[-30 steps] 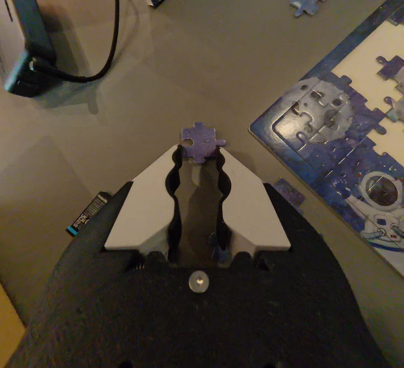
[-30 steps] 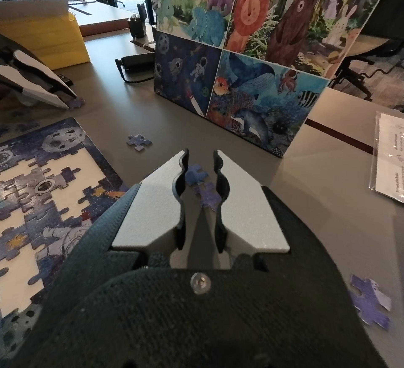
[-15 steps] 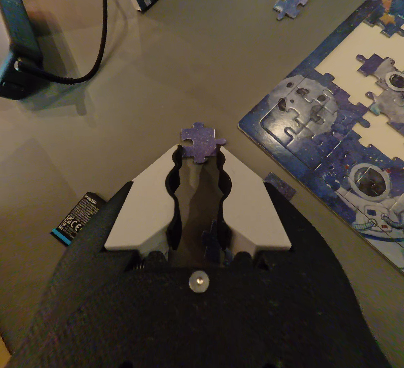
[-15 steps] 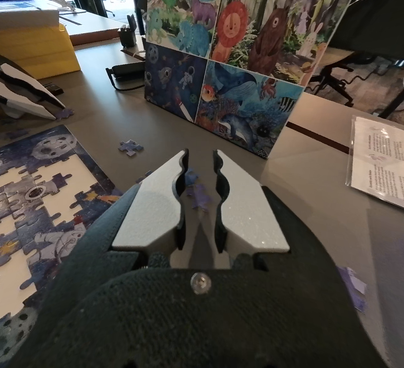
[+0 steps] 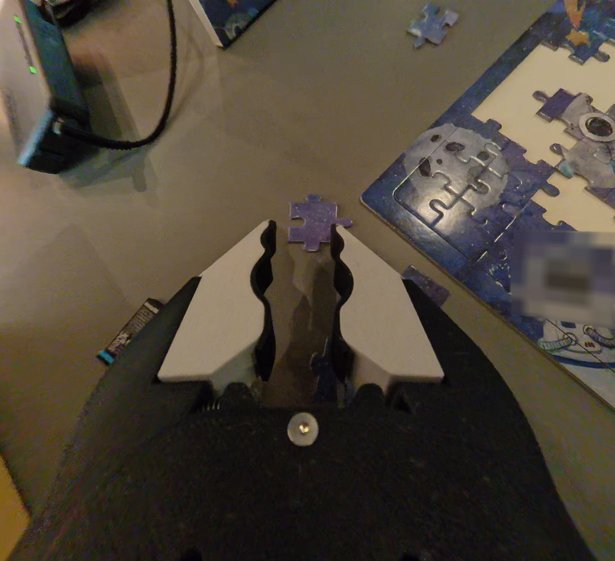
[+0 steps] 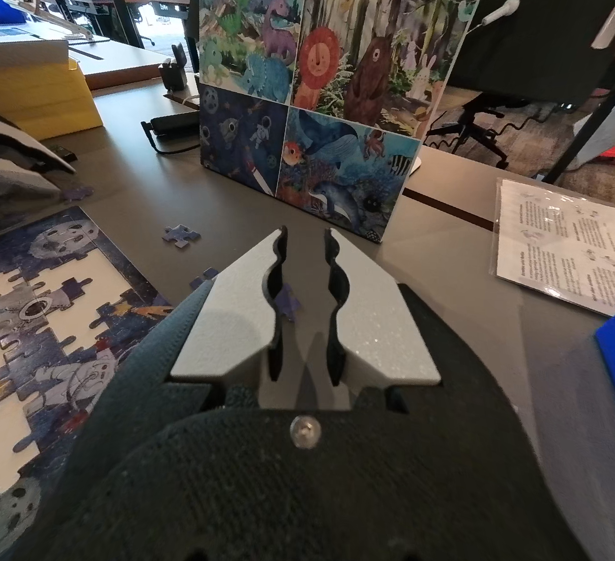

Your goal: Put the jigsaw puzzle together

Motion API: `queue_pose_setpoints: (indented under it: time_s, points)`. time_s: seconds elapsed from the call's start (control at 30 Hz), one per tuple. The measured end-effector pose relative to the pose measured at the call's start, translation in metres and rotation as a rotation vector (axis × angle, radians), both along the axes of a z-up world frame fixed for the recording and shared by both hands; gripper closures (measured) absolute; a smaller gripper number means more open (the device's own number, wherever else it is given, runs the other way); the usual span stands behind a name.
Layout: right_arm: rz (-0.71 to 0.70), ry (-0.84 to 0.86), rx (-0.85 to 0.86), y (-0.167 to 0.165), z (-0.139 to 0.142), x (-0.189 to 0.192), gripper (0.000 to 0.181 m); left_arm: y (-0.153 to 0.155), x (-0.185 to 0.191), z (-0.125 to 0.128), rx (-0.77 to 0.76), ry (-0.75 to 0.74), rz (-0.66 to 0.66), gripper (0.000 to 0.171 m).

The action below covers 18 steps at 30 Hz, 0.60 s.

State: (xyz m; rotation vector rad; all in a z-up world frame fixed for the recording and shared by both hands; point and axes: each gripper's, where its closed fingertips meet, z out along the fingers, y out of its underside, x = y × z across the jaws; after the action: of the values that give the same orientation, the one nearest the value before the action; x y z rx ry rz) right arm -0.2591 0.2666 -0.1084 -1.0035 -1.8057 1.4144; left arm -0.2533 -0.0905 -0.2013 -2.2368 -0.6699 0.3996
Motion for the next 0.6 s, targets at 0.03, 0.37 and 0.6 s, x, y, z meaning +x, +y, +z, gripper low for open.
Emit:
queue_pose_setpoints:
  time_s: [0.03,0.37,0.6]
  points:
    - [-0.002,0.001,-0.001,0.001,0.0,0.0,0.16,-0.001,-0.002,0.008,0.032,0.02,0.011,0.141]
    - [0.0,0.019,0.001,0.0,0.006,0.002,0.16,-0.026,-0.017,0.055,0.136,0.247,0.121,0.163]
    - [0.011,0.015,0.012,-0.004,0.005,0.003,0.16,-0.033,-0.022,0.068,-0.007,0.452,0.163,0.171]
